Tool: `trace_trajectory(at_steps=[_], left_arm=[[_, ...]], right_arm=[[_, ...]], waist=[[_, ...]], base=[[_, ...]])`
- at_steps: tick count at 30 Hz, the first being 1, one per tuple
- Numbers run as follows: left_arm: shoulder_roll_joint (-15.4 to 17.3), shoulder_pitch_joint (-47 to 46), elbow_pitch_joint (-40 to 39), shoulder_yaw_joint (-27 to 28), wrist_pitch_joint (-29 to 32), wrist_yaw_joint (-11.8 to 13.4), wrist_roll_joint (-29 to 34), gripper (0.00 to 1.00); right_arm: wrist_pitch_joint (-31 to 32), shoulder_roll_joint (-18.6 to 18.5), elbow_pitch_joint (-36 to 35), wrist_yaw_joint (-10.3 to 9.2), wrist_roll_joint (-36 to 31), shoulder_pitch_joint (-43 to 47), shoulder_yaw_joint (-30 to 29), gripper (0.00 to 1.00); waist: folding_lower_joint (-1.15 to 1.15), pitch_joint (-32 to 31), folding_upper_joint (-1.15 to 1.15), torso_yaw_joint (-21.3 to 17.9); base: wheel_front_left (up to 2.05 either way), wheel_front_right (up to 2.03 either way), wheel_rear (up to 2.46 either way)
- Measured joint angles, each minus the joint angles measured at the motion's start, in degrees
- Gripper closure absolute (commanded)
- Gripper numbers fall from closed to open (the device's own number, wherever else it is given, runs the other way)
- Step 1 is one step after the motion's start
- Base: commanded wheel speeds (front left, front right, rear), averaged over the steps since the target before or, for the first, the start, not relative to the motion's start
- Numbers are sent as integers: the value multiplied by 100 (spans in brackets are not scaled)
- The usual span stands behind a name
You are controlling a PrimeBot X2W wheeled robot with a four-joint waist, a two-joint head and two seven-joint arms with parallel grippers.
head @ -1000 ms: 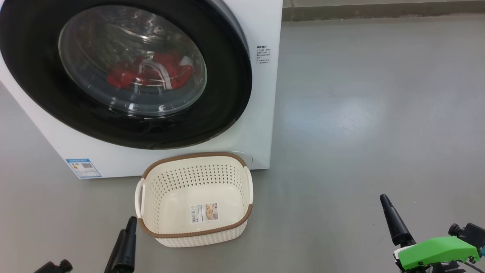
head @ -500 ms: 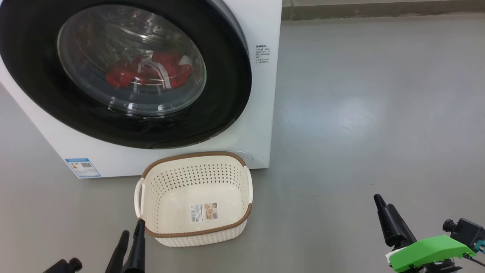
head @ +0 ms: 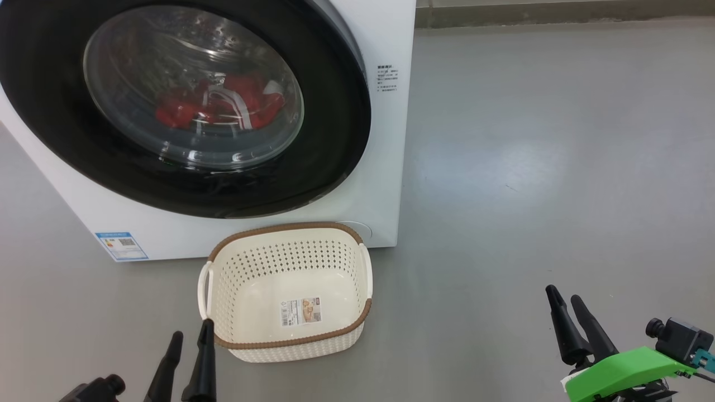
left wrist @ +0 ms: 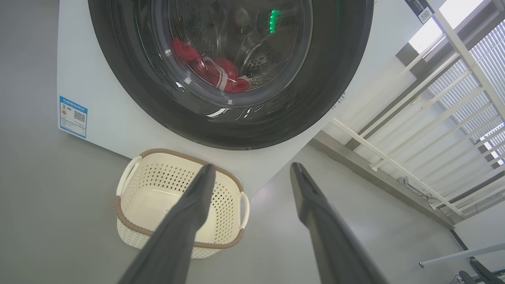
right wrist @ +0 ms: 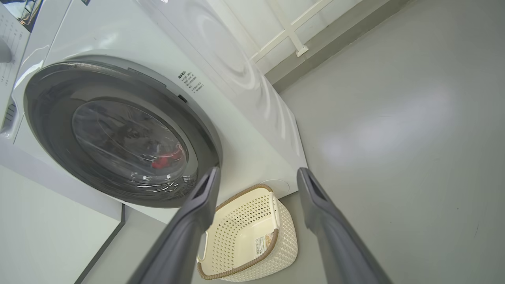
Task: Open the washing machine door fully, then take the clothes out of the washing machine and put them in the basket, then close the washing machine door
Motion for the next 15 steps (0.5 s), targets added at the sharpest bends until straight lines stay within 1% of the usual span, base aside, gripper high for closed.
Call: trace_trajectory(at_steps=[5, 15], left_arm=[[1, 88, -40, -20, -79, 71, 364, 0], [15, 91, -164, -52, -244, 121, 1071, 0]], right_arm=[[-94, -22, -21, 1, -309, 7, 30, 0], [-250, -101, -78, 7, -868, 38, 156, 0]], waist=[[0, 4, 0, 5], [0, 16, 0, 20]], base=[[0, 0, 0], [0, 0, 0]])
